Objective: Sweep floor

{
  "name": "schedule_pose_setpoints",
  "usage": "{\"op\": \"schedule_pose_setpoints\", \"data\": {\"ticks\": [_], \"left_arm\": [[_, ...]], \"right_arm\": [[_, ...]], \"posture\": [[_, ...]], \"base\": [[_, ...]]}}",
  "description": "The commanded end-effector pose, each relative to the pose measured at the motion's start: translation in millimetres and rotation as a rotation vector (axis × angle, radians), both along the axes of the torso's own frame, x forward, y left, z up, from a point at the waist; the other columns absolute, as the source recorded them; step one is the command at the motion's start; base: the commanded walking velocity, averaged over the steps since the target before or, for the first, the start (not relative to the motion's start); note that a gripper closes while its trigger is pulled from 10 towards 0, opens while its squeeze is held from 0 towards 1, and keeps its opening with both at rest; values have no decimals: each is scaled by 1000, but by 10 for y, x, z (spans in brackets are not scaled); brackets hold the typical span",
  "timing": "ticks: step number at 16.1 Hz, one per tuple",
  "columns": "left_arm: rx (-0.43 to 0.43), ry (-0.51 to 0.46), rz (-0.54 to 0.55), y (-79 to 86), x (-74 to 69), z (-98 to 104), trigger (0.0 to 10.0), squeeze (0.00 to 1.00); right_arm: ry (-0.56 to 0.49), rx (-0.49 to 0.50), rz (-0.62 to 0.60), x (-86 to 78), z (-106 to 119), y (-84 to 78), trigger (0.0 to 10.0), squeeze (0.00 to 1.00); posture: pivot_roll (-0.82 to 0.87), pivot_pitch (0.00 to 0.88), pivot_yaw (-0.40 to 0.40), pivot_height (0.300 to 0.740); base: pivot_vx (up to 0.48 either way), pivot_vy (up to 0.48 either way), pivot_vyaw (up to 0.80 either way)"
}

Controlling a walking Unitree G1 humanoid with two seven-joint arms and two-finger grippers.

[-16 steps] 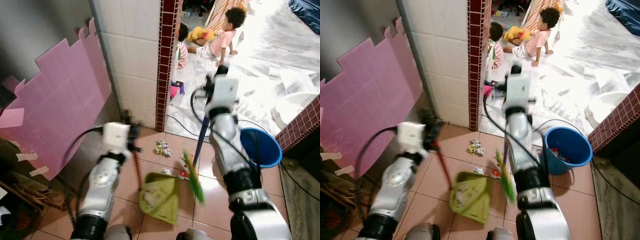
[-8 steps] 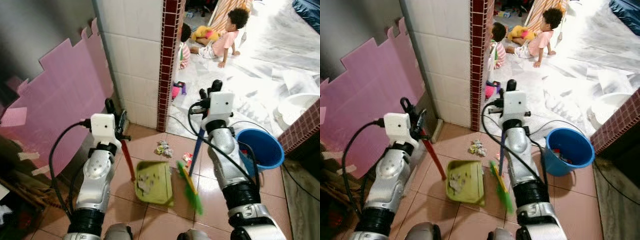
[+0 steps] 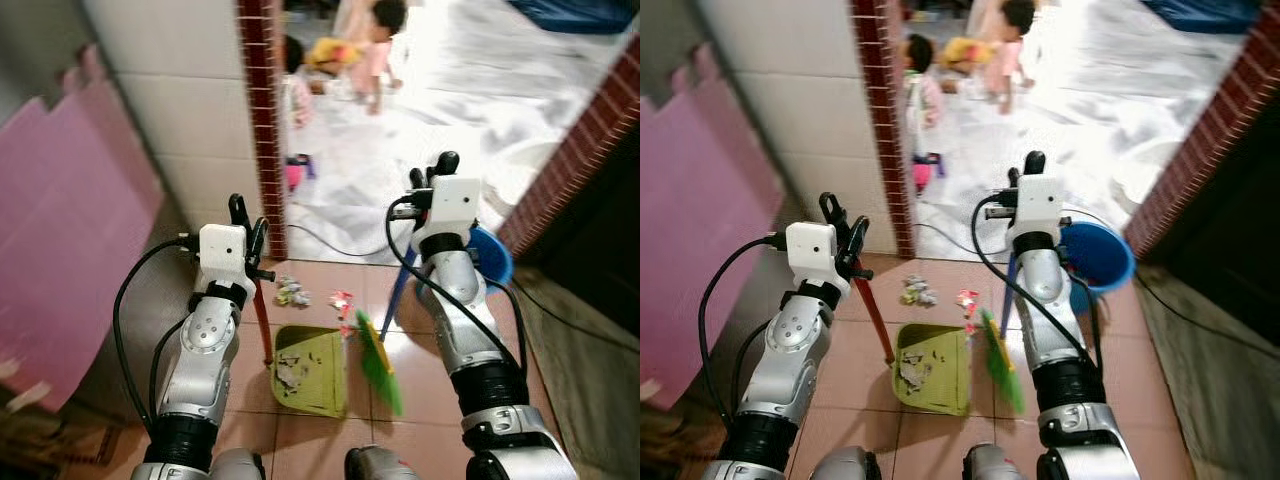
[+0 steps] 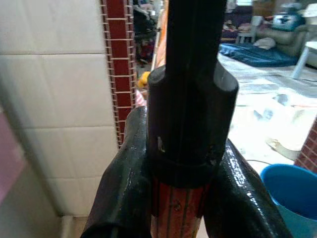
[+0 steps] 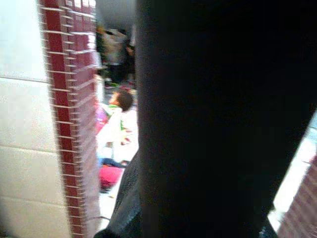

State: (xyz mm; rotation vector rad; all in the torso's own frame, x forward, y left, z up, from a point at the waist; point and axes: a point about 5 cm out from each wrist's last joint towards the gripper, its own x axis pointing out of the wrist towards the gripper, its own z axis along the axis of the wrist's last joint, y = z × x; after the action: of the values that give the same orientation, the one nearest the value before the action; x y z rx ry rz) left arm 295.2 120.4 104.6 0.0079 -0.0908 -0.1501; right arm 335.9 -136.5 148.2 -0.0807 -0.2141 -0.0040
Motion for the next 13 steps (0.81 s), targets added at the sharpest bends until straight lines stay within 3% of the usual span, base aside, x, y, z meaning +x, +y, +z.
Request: {"op": "schedule_pose_setpoints", "data": {"ticks": [1, 6, 13], "left_arm": [[-4, -75, -7, 2, 30, 175, 10000, 0], [-5, -76, -19, -9, 43, 186, 10000, 0], [-9, -66, -28, -36, 38, 169, 10000, 0]], "right_arm": [[-34, -31, -30, 29, 113, -29, 10000, 0], [14, -51, -82, 26, 9, -111, 10000, 0], [34, -66, -88, 32, -19, -95, 10000, 0]], "posture": [[-16, 0, 30, 740], [-16, 0, 30, 740], [-21, 0, 33, 740]], "base": [[0, 0, -800], [0, 0, -800], [0, -284, -800]]}}
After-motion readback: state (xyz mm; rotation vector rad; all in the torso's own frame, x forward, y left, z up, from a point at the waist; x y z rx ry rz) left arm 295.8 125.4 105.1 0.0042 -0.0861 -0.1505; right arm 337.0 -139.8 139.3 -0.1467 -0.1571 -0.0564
